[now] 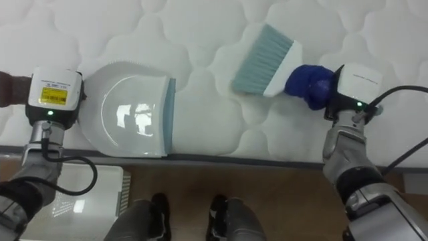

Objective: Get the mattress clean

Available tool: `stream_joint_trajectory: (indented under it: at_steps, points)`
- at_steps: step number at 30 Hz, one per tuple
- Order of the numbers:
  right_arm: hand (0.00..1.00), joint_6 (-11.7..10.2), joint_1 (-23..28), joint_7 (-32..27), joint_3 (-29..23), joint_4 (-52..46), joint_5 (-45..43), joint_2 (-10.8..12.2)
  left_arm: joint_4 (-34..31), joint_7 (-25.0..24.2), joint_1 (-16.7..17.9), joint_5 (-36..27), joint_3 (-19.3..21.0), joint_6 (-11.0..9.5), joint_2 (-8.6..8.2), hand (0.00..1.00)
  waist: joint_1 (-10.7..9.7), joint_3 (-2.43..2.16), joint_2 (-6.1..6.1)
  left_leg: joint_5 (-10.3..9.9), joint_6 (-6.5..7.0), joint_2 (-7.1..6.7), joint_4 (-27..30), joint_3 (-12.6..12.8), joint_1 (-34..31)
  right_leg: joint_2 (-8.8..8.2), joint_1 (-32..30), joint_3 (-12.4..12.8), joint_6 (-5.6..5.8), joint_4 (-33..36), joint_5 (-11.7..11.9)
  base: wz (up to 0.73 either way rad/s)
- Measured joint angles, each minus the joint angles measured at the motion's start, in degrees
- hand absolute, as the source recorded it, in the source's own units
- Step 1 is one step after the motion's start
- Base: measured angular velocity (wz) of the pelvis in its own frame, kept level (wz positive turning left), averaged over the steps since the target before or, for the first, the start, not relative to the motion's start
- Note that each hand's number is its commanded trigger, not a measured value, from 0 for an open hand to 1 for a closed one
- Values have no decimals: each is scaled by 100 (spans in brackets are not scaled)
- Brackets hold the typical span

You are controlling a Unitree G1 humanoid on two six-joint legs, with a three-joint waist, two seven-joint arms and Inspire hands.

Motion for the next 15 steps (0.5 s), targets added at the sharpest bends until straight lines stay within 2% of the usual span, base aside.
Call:
stream_joint_trajectory:
  at_steps: [6, 10, 15]
  points:
    - [100, -59, 1, 9, -67, -375, -78, 16, -16, -10, 0, 79, 17, -9, -1, 100, -47, 1, -9, -6, 11, 40, 78, -19, -6, -23, 75, -88, 5, -12, 3, 3]
    - [100, -113, -2, 8, -60, -429, -623, 16, -30, -13, 1, 68, 5, -11, -8, 100, -41, 14, -45, -3, 18, 49, 65, -5, 26, -19, 115, -94, 13, -19, 7, 1]
    - [100, -81, 0, 15, -27, -403, -1079, 17, -37, -103, 4, 70, 5, 14, -31, 100, 14, 23, -73, -4, 19, 62, -42, -34, 127, 83, 243, -83, 22, -226, 51, -5]
